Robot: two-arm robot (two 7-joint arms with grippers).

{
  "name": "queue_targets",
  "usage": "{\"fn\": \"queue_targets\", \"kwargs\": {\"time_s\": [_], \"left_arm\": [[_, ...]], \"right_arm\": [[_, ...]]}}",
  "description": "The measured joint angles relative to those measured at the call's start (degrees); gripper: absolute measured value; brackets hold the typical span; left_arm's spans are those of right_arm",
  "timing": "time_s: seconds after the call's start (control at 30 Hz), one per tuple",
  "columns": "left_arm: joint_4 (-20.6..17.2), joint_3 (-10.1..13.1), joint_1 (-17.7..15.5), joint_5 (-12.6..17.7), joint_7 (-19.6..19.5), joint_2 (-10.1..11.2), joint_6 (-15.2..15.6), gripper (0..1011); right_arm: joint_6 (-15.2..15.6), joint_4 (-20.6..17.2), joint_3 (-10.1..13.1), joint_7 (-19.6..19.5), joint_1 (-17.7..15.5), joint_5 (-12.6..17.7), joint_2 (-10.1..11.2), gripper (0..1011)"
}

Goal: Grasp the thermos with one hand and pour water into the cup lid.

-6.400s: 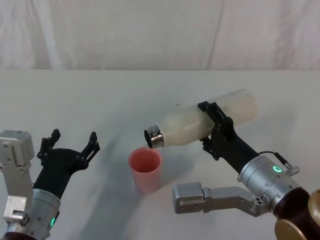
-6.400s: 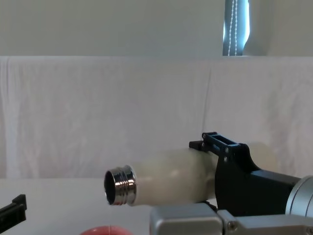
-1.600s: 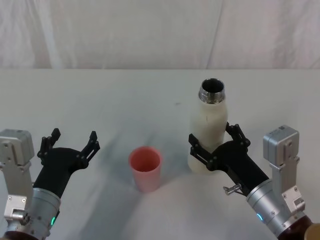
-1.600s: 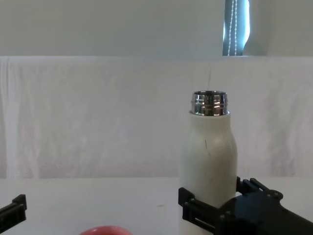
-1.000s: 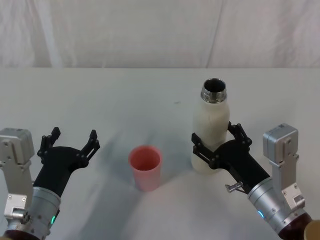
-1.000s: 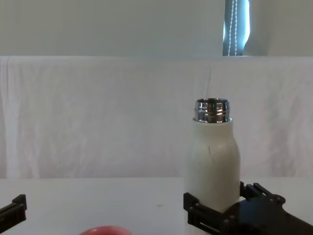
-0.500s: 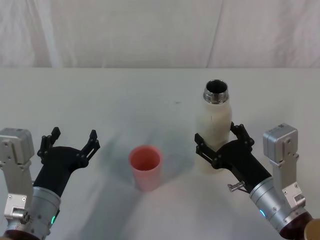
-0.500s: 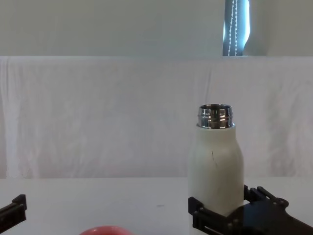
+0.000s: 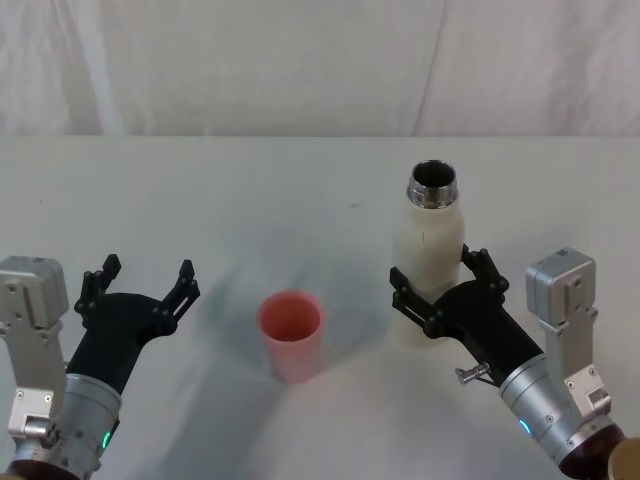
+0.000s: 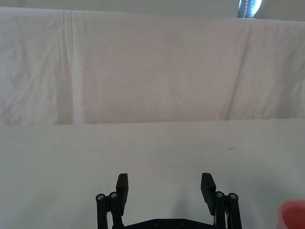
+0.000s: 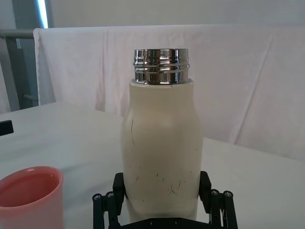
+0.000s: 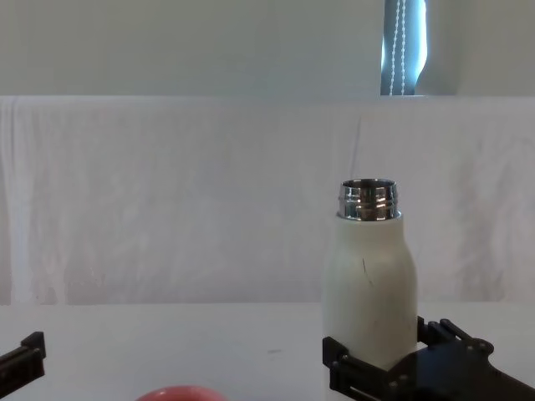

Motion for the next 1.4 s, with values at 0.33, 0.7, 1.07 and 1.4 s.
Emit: {"fn": "queue_targets", "kwargs": {"time_s": [0.33,0.7,1.07,1.4], "left_arm": [[0.0,0.0,0.0,0.0,0.0,0.0,0.0,1001],[0.0,0.0,0.0,0.0,0.0,0.0,0.0,1001],[0.0,0.0,0.0,0.0,0.0,0.0,0.0,1001],[0.0,0.0,0.0,0.0,0.0,0.0,0.0,1001]], "right_arm": [[-0.01,0.0,-0.03,0.0,-0.04,0.0,0.0,1001],[0.01,-0.36,0.02,0.03,-0.38,0.01,0.06,1002],[-0.1,-1.18,0.47,0.06,-1.44,0.43,0.22,1001],[-0.21,-2.2,0.87,-0.08,-2.59,0.49,0.51,1001]]}}
